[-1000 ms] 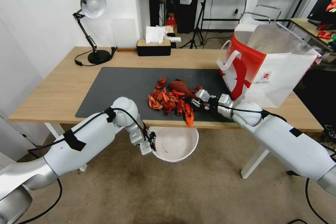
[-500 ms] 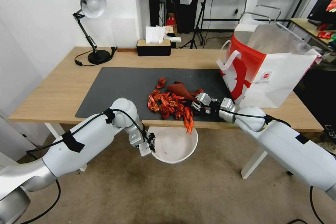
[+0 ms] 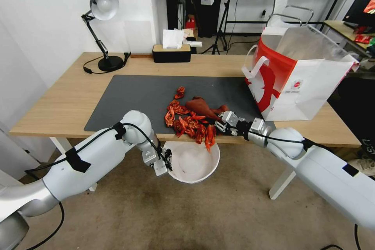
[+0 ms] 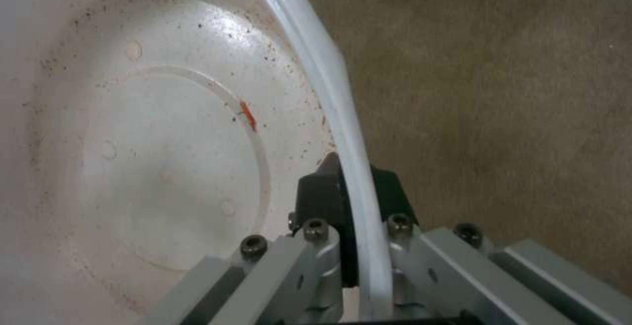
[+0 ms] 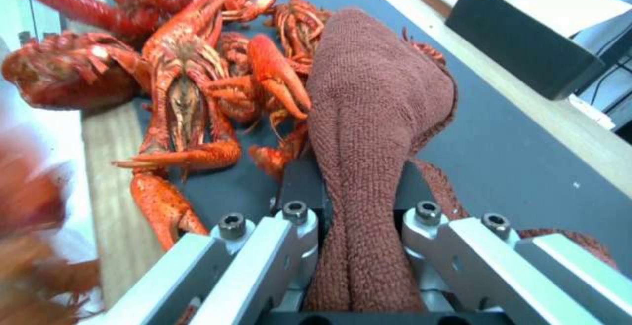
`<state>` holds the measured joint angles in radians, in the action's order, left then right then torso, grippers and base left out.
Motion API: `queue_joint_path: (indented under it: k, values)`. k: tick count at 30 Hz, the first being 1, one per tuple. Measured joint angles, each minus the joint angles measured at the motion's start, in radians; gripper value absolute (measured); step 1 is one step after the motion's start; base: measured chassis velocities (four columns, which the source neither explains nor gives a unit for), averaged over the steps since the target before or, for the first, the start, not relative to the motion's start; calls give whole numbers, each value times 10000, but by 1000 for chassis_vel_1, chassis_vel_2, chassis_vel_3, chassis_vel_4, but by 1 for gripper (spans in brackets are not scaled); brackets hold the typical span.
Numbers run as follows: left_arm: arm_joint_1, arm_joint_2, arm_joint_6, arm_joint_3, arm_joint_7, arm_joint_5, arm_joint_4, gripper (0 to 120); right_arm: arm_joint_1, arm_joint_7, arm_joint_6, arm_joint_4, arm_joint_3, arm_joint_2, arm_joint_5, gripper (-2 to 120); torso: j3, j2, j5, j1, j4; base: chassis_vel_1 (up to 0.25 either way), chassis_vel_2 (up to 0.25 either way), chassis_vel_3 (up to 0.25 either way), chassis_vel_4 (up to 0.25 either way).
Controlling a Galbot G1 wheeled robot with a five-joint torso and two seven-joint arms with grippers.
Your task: Sweep shrimp from table into container with towel, then put container into takeout bag.
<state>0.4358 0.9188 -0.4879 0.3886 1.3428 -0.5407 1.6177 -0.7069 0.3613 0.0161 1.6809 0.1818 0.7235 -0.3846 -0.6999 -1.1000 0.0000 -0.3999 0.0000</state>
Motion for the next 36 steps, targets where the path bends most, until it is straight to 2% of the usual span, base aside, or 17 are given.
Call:
queue_joint_path:
  k: [7, 36]
  values:
    - [41, -17, -3, -71, -6, 25, 9, 0, -703, 67, 0, 380, -395, -128, 5, 9, -1, 0, -1, 1, -1, 0, 0, 0, 0]
    - [-6, 66, -70, -56, -49, 26, -172, 0, -1931, 507, 125, 1136, -1121, -397, 31, 9, -1, 0, -1, -1, 0, 0, 0, 0, 0]
